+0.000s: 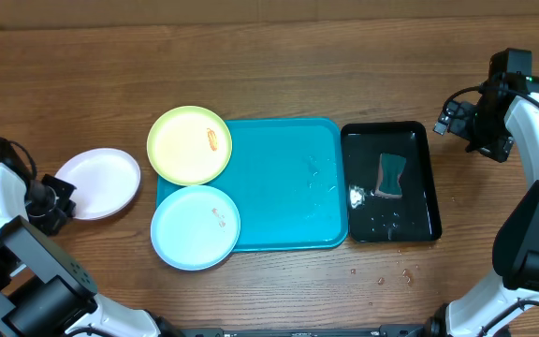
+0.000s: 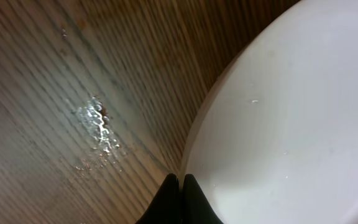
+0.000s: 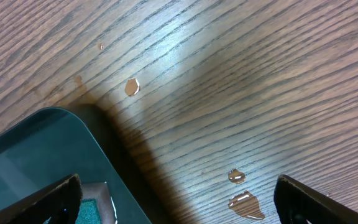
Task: Clean dirty plates on tray and stack at the side
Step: 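Carry white plate left and set it on table beside tray, then move left gripper to light-blue plate rim and grip it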
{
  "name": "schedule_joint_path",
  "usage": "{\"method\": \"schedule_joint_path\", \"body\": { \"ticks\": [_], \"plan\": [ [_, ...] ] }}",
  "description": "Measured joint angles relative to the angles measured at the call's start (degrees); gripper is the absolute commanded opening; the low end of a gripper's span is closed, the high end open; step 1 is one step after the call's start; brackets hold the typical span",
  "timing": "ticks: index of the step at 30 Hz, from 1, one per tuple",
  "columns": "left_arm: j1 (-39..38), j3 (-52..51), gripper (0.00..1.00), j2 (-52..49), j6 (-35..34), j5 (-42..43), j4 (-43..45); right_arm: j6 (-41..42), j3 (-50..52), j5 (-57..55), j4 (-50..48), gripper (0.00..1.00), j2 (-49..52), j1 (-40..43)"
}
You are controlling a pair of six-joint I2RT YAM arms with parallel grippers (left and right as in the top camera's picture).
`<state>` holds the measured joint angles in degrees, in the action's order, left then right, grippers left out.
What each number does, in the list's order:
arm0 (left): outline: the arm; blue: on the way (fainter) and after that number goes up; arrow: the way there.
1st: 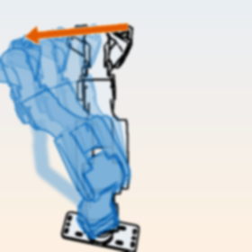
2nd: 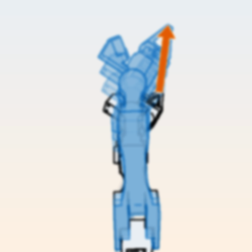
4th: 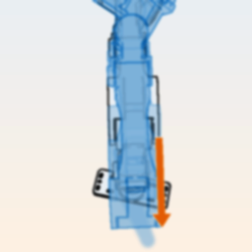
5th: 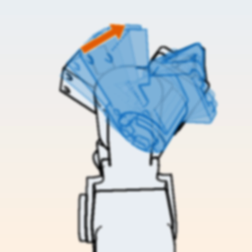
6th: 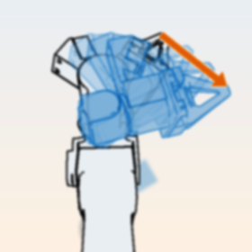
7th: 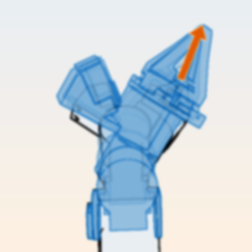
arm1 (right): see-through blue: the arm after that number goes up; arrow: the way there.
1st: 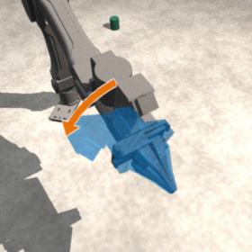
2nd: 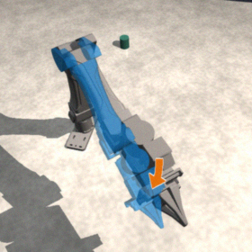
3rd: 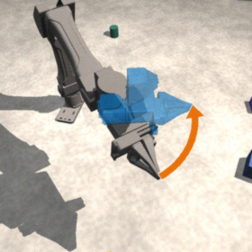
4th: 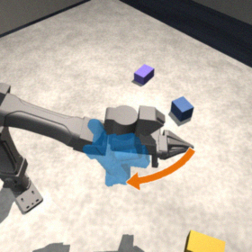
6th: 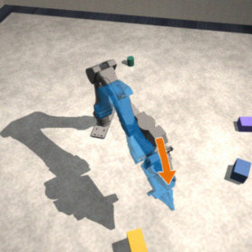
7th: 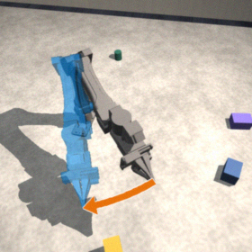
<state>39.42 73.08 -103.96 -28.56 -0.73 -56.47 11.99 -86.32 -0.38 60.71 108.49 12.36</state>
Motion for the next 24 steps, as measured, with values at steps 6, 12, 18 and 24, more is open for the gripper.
{"method": "schedule_joint_path", "body": {
  "ticks": [6,12,18,24],
  "plan": [
    [-0.5,-0.3,0.58,0.0,2.0,1.3,1.0,0.0,0.0,0.0,0.0,1.0,0.0,0.0],
    [-0.5,0.6,0.54,0.0,5.8,8.5,-1.3,0.0,0.0,0.0,0.0,1.0,0.0,0.0],
    [-1.9,7.4,0.55,0.0,9.1,18.4,-7.6,0.0,0.0,0.0,0.0,1.0,0.0,0.0],
    [-9.0,10.2,0.53,0.0,12.0,23.0,-11.6,0.0,0.0,0.0,0.0,1.0,0.0,0.0]
  ]
}}
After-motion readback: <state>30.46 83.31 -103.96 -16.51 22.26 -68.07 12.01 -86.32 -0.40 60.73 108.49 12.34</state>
